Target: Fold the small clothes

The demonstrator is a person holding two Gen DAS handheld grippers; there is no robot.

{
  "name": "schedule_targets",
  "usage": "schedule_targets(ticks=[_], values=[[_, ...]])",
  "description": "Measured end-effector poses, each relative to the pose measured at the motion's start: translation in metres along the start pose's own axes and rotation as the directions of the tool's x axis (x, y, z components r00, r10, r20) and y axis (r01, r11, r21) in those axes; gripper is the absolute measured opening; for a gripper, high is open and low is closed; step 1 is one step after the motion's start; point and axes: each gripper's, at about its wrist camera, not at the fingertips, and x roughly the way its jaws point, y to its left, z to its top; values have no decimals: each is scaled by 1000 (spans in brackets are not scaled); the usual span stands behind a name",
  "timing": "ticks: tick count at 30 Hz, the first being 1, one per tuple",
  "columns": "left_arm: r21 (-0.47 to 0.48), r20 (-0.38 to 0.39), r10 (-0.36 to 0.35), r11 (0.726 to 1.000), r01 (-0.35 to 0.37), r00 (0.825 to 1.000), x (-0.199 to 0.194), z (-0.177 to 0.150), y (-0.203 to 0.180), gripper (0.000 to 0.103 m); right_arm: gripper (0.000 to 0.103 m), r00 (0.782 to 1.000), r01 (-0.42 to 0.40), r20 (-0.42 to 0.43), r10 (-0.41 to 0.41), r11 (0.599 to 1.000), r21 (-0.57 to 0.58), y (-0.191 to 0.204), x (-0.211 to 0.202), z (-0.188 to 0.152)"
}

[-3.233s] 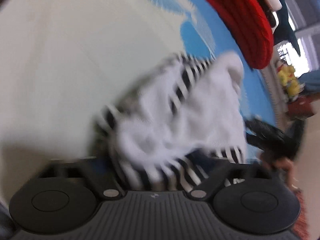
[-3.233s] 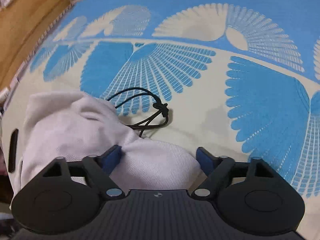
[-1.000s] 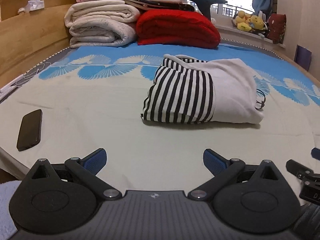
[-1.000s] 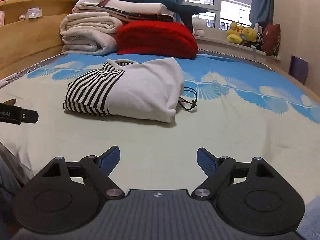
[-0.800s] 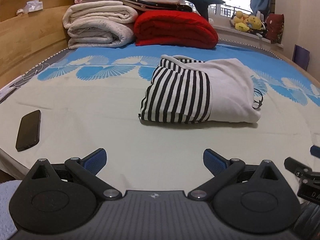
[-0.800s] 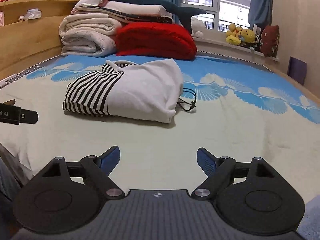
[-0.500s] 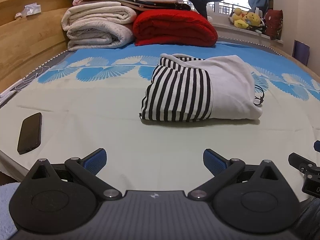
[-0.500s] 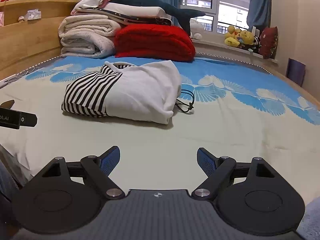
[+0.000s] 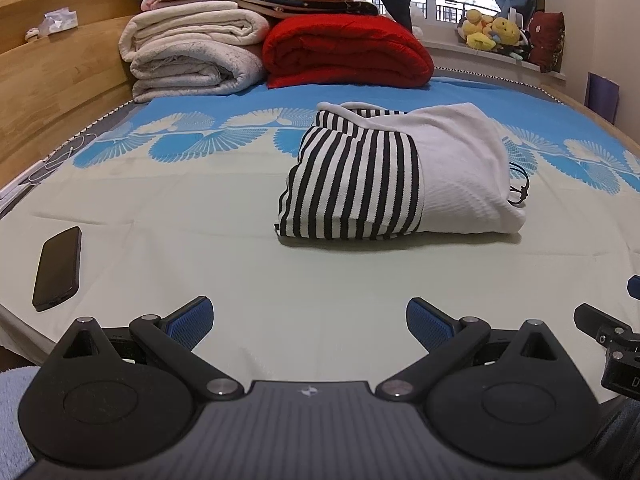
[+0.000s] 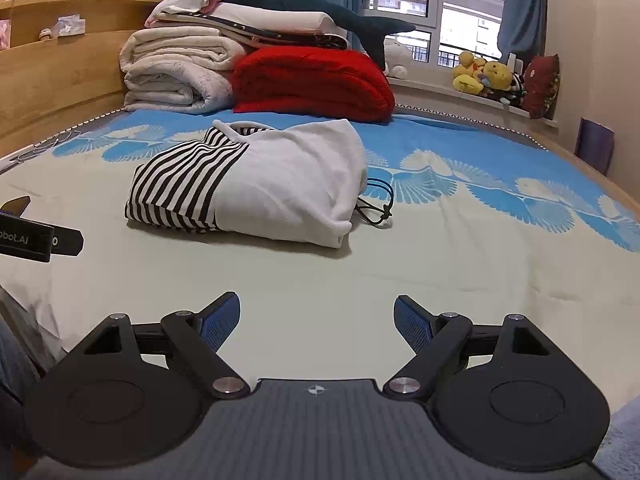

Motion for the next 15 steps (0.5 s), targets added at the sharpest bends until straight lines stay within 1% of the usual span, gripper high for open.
schedule_targets(ticks=[15], values=[[5, -2, 6, 1000, -6, 1000, 1, 0, -1, 103, 85, 1000, 4, 2, -4, 1000, -5, 0, 0, 0]])
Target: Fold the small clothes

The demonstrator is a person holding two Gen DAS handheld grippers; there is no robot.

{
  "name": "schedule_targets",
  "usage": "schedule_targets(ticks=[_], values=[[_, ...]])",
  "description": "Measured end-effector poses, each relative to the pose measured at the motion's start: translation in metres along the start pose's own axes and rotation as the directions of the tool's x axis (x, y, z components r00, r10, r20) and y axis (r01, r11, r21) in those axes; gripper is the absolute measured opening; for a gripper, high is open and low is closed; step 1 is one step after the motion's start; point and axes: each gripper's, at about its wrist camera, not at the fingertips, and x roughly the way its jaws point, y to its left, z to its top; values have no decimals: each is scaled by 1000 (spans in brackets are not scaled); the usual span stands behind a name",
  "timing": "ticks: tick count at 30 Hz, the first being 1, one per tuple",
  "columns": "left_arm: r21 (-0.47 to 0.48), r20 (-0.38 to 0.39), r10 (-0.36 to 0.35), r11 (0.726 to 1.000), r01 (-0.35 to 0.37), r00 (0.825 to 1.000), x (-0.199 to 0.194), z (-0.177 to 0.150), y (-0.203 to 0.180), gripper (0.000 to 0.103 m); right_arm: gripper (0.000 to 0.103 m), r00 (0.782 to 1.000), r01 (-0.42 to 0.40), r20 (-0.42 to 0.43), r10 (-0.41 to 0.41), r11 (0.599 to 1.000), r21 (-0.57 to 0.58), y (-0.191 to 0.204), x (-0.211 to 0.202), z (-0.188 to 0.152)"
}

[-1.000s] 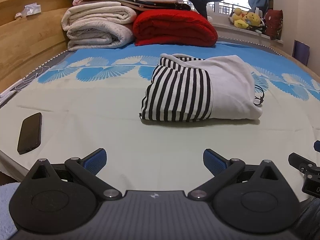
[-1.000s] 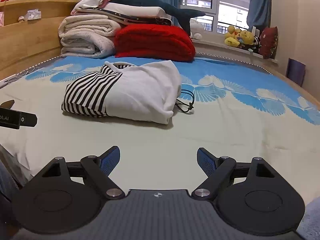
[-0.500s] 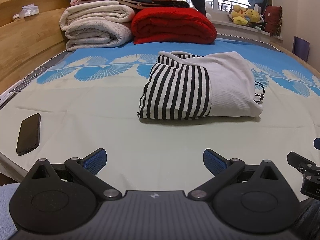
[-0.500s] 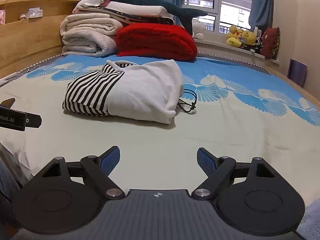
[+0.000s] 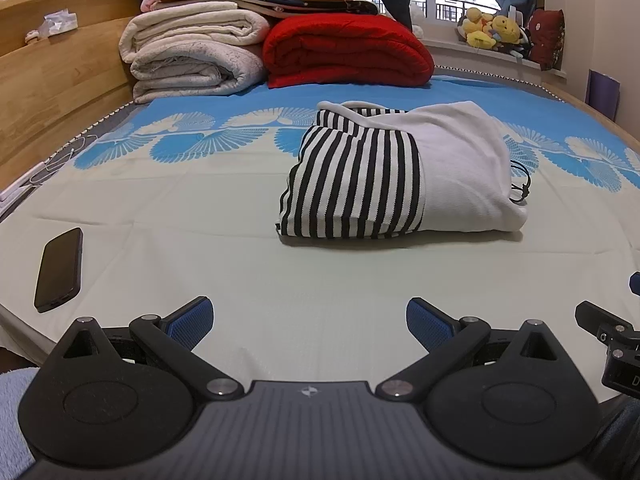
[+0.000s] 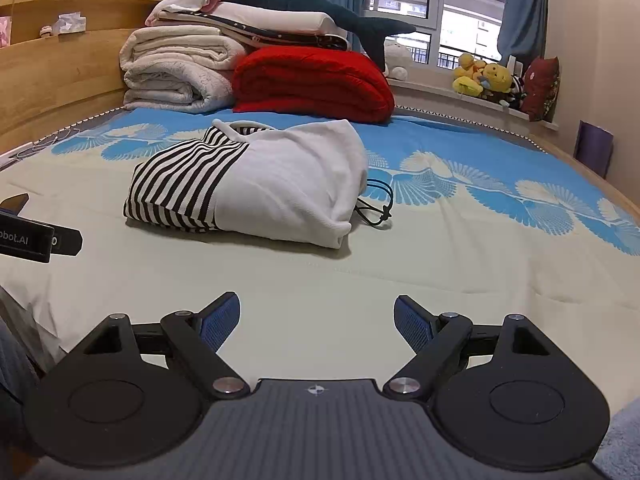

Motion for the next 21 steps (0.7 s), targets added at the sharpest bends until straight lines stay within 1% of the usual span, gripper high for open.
schedule_targets(ticks=[16, 21], values=[[21, -3, 10, 1000, -10, 1000, 1, -1, -4, 103, 85, 1000, -5, 1, 5, 1000, -12, 0, -1, 0], [51, 13, 29, 998, -29, 1000, 0, -3, -8, 103, 86, 1000, -8, 0, 8, 1000, -16, 0, 0, 0]])
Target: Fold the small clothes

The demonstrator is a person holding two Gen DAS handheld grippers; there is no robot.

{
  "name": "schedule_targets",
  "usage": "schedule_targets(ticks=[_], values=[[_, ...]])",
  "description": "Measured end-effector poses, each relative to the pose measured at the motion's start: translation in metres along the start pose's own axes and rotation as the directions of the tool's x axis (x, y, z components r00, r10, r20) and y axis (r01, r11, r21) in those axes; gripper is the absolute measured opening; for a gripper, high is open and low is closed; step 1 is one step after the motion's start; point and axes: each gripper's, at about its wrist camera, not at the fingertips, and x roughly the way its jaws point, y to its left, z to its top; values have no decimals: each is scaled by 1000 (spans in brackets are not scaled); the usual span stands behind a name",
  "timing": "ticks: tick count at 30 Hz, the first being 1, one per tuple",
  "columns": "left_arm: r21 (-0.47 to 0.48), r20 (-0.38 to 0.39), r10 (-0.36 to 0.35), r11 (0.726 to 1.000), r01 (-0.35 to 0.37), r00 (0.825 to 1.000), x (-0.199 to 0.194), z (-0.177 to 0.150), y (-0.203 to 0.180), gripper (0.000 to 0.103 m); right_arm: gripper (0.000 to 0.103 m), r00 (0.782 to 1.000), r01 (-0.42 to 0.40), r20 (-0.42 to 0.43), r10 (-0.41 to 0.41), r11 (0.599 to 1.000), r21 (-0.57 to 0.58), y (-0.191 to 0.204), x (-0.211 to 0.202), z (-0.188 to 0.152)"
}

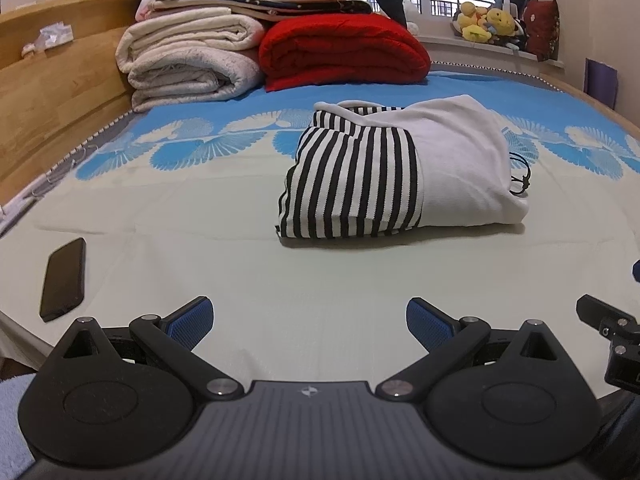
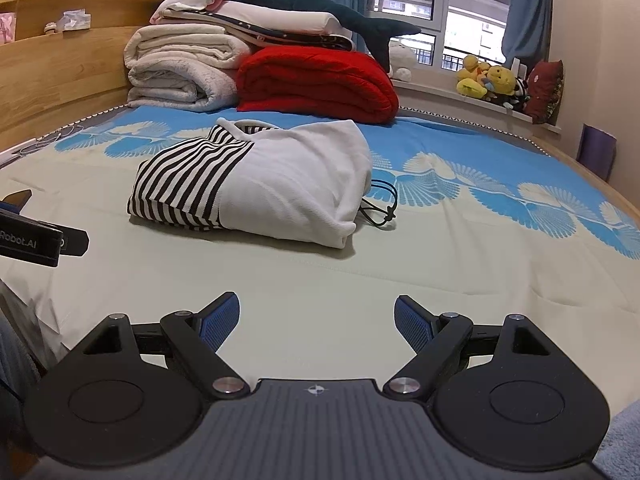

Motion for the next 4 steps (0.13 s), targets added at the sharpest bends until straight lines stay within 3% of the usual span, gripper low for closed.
schedule_targets(ticks=[4], values=[[14, 4, -9, 1000, 9, 1000, 0, -1, -1, 103, 86, 1000, -10, 0, 10, 1000, -3, 1, -1, 0]])
